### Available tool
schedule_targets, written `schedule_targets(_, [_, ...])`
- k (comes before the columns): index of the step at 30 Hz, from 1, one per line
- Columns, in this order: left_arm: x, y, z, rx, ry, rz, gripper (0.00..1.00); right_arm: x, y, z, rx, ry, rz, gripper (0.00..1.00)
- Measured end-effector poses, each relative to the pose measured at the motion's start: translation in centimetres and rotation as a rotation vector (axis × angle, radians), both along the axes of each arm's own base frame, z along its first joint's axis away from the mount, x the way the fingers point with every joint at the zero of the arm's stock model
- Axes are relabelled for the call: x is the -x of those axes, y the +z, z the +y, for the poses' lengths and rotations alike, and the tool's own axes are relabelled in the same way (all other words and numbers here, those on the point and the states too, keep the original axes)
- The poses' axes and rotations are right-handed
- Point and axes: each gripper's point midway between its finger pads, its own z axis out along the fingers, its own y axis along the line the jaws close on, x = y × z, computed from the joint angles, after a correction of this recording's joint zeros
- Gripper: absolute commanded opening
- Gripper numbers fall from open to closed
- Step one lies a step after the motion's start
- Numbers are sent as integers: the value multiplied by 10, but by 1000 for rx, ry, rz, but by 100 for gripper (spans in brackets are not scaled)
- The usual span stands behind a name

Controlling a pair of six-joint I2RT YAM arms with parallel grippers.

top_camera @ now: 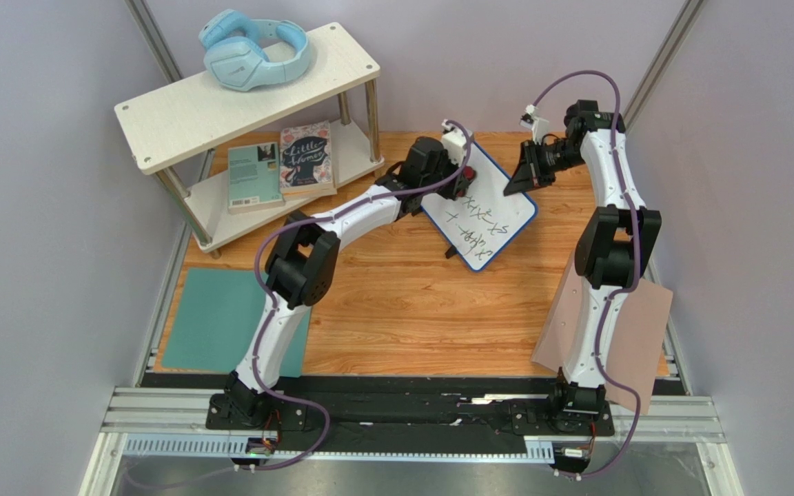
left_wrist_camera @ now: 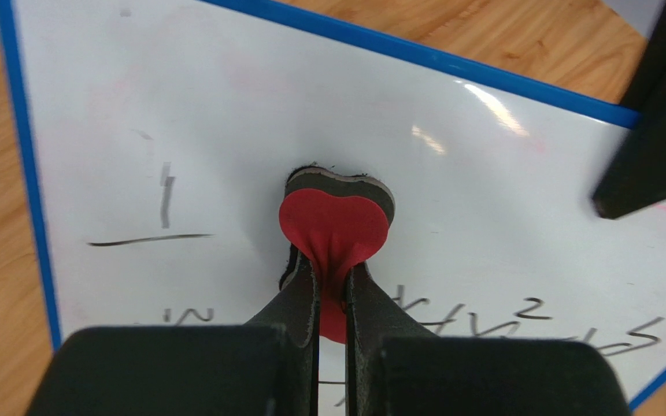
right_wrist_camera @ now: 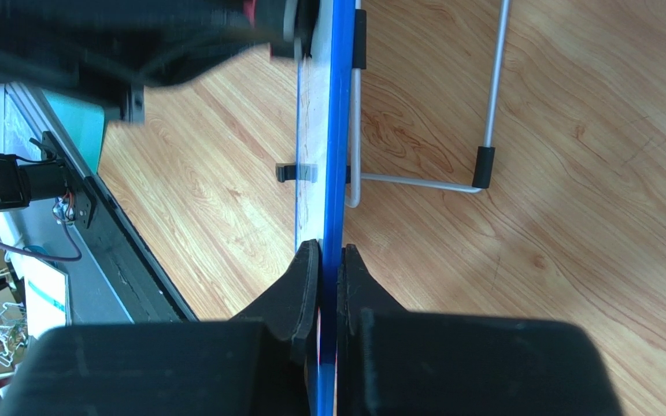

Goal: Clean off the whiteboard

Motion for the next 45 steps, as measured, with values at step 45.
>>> schedule_targets(45, [-63, 2, 39, 280, 330, 288, 0, -4, 7, 8, 24, -6, -28, 0])
